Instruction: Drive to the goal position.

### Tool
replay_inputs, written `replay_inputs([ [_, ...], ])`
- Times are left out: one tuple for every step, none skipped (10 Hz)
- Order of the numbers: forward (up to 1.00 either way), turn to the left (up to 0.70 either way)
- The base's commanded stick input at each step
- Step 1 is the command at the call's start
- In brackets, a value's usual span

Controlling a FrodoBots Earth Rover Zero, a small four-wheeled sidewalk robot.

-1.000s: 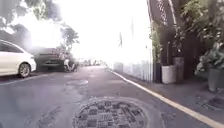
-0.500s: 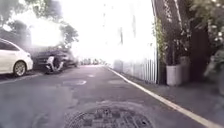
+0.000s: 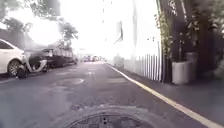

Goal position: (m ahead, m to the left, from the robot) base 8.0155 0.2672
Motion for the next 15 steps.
replay_inputs([
  [0.45, 0.02],
  [0.45, 0.02],
  [0.45, 0.02],
  [0.45, 0.01],
  [0.45, 0.01],
  [0.45, 0.02],
  [0.45, 0.02],
  [0.45, 0.02],
  [0.45, 0.02],
  [0.45, 0.02],
  [0.45, 0.03],
  [0.45, 0.03],
  [0.45, 0.03],
  [0.45, 0.03],
  [0.45, 0.08],
])
